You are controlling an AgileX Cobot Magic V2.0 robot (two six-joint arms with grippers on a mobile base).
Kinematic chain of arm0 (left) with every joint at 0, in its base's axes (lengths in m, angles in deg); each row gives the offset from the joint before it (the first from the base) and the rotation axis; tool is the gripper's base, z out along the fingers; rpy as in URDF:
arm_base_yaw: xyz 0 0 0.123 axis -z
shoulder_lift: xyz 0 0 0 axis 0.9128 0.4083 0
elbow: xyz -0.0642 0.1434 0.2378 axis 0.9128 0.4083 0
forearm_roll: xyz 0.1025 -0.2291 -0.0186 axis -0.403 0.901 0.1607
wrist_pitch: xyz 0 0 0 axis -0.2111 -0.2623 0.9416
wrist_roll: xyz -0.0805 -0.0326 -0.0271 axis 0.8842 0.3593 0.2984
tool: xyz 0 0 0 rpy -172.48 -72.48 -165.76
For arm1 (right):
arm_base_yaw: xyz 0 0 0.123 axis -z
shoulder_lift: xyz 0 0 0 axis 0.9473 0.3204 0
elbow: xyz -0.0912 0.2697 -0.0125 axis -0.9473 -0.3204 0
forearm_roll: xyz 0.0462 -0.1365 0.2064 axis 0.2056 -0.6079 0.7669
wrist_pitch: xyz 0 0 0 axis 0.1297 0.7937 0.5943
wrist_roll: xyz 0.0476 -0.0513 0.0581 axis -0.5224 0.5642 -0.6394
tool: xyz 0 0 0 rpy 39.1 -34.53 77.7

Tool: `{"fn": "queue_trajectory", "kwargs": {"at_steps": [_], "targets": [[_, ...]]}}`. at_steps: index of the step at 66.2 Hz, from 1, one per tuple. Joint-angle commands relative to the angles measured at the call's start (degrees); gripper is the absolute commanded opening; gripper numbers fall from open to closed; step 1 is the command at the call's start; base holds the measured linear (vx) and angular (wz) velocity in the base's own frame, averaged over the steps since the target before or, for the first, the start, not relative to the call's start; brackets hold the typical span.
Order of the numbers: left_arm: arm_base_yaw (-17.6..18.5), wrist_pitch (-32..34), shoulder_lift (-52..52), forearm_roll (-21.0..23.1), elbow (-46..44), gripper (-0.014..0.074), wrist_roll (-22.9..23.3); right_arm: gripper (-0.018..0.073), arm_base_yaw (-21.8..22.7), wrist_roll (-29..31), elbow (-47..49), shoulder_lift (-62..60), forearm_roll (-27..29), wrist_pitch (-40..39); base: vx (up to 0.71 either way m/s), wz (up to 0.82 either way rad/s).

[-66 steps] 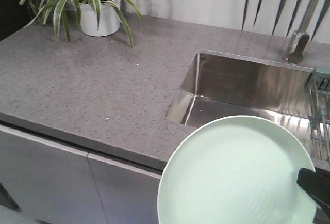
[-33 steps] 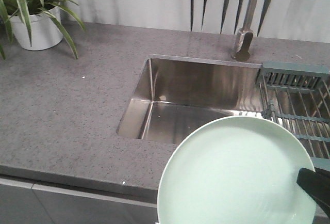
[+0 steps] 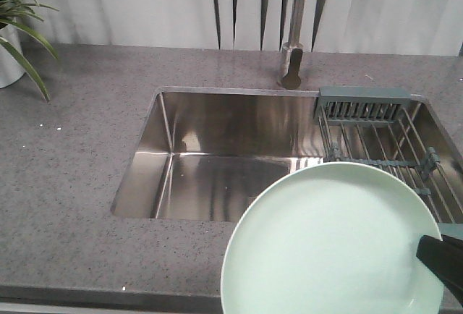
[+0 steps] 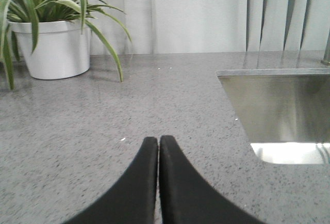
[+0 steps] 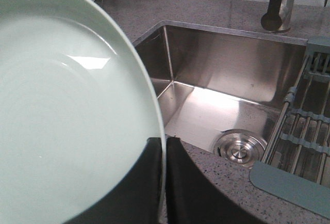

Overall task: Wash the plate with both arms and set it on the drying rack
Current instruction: 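Drive up to the stainless sink, stopping with the plate over it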

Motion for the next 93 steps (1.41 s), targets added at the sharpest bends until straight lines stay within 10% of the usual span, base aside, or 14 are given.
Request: {"fn": "queue_trajectory", "kwargs": {"at_steps": [1,93], "targets": [[0.0,4.2,-0.9,0.2,1.2,-0.0006,0.5,-0.0002,0.0,0.0,1.4,0.5,3.2,-2.3,0.06,-0.15],[0.0,4.2,-0.9,0.2,1.2,-0.0006,0.5,-0.0002,0.0,0.0,1.4,0.5,3.2,-2.3,0.05,-0.06]]}}
